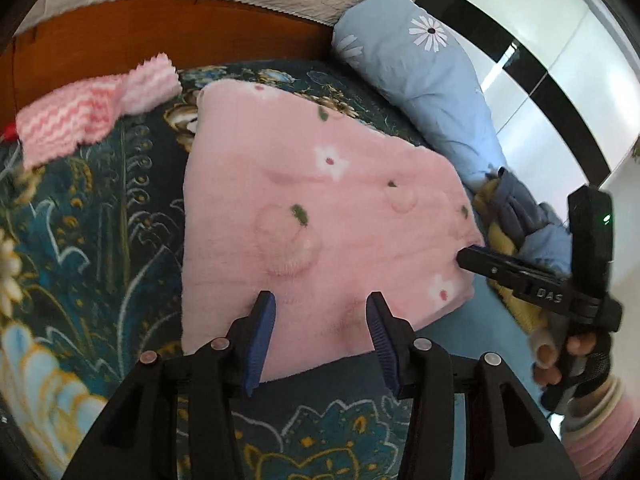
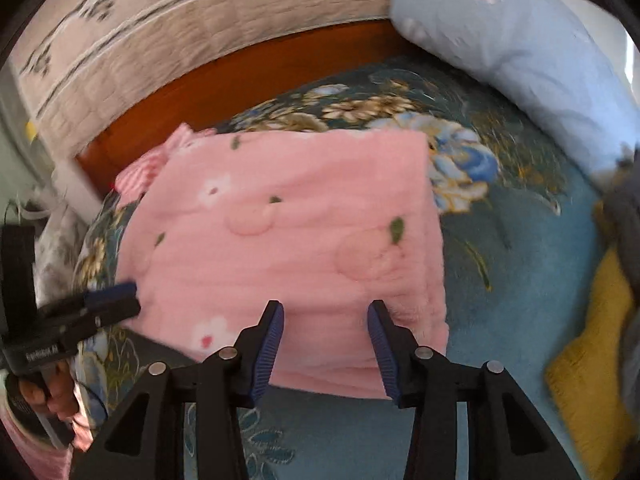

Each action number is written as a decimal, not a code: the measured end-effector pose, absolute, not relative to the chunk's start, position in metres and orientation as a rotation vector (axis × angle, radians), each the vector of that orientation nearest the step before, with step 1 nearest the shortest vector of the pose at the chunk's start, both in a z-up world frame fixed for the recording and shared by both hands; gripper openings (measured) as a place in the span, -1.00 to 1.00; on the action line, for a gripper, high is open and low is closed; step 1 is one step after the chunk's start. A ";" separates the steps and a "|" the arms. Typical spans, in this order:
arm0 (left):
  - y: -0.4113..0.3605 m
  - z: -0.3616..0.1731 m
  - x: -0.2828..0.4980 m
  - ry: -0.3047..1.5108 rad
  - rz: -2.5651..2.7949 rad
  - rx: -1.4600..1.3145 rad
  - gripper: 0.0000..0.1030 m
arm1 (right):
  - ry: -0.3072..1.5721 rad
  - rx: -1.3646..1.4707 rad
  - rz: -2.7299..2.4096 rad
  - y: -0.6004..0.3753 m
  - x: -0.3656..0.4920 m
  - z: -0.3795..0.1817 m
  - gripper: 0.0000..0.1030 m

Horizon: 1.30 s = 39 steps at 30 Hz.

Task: Fold clothes
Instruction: 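Lower the folded pink blanket onto the bed and open both tools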

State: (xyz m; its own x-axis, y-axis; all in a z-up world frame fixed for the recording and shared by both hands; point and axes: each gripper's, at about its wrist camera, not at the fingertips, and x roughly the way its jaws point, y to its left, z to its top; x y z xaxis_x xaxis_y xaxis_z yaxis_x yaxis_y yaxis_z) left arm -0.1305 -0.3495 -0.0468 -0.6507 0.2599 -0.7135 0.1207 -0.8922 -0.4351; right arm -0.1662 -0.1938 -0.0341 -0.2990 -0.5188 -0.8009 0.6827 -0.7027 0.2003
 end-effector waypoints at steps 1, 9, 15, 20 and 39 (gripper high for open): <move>-0.351 -0.048 -0.131 -0.718 2.690 -1.275 -0.06 | 0.207 1.181 -2.048 -0.192 -0.169 -0.037 -0.09; -0.344 -0.053 -0.137 -0.770 2.695 -1.317 -0.06 | 0.225 1.170 -2.058 -0.183 -0.156 -0.046 -0.09; -0.321 -0.033 -0.105 -0.654 2.814 -1.341 0.03 | 0.266 1.134 -2.075 -0.170 -0.133 -0.040 -0.03; -0.295 -0.039 -0.080 -0.695 2.898 -1.352 0.05 | 0.306 1.125 -2.087 -0.150 -0.116 -0.049 -0.01; -0.195 -0.085 -0.084 -0.405 3.241 -1.554 0.27 | 0.350 1.052 -2.154 -0.141 -0.095 -0.096 0.45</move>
State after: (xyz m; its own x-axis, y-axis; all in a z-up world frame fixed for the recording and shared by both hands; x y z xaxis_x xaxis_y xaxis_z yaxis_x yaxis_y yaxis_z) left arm -0.0842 -0.1953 -0.0846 -0.5404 -0.3195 -0.7784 0.5012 -0.8653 0.0073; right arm -0.0949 -0.1407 -0.0960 -0.4217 -0.4754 -0.7721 0.6956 -0.7159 0.0609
